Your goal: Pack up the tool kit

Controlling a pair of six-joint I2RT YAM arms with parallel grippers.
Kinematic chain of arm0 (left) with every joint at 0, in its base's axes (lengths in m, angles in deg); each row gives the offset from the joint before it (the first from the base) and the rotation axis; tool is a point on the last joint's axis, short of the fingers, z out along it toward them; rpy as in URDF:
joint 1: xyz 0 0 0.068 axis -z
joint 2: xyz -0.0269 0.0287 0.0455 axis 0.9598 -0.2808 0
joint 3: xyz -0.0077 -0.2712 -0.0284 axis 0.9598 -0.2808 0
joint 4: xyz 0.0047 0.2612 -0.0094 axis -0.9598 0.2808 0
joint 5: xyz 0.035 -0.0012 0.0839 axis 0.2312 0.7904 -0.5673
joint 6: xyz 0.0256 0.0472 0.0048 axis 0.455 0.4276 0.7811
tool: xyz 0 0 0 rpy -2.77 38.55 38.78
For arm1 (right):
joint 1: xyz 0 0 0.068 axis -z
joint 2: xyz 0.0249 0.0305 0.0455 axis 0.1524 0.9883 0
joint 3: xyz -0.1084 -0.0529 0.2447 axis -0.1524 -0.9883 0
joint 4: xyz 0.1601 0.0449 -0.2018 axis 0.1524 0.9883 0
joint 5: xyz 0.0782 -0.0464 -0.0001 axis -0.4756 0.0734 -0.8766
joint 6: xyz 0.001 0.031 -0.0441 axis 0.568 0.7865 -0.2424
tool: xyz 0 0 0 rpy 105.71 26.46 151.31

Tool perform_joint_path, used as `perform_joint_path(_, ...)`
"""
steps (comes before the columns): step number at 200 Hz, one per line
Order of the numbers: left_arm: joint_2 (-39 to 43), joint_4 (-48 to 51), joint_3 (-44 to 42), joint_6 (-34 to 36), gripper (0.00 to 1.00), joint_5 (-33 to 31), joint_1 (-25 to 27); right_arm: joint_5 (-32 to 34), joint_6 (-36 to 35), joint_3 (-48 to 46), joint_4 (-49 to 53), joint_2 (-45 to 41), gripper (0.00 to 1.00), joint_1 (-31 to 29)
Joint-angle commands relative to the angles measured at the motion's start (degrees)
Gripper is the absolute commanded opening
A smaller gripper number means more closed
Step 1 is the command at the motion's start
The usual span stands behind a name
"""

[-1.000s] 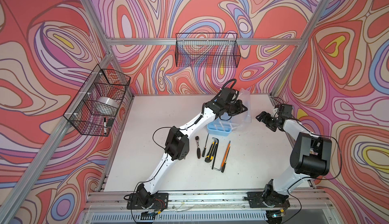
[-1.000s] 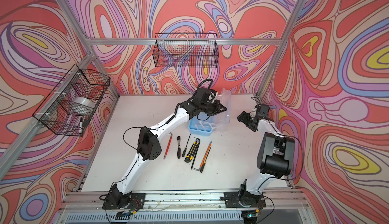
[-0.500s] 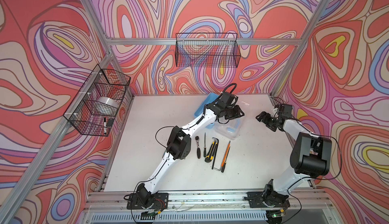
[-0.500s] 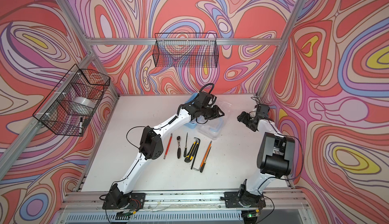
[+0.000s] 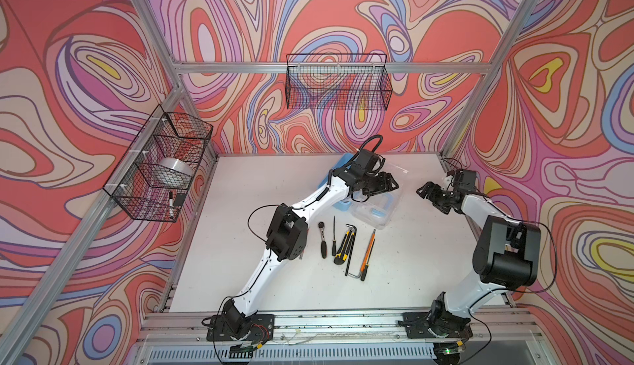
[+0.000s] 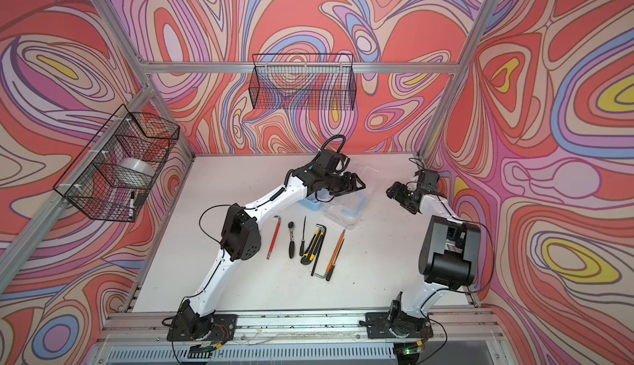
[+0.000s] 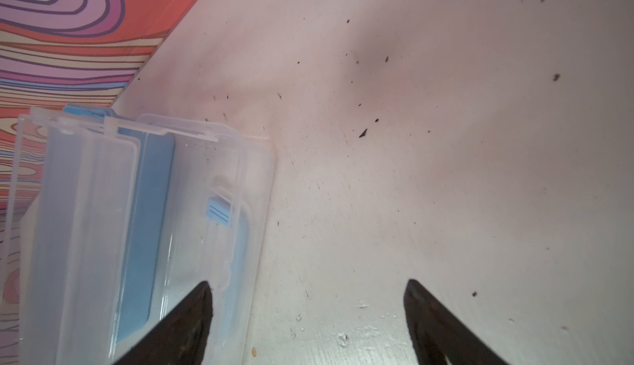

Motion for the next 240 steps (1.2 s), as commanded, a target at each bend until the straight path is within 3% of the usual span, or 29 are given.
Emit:
perform_joint_path(1,7.62,-2.81,-7.58,2.41,0.72,-1.10,-3.70,-3.47,1.51,-1.09,-0.32,-2.25,0.86,-0.07)
perform_joint_path(35,13.46,-3.51,-16.88,5.10,0.77,-3.40,-7.03,-6.32,3.73,-1.82,-0.72,-3.59,0.79,-0.93)
perform_joint_path(88,16.09,-1.92,-23.91,8.30,0.80,-5.36,-13.97,-9.17,7.33,-2.93,-1.14,-5.83,0.73,-3.41)
perform_joint_path(172,11.79,2.23,-23.51,15.41,0.81,-11.33,-20.95,-10.41,11.12,-3.06,-1.95,-6.84,0.70,-8.50)
perform_joint_path(240,6.08,2.48,-20.34,15.97,0.79,-7.35,-21.97,-11.81,12.22,-3.07,-2.06,-7.02,0.67,-8.86)
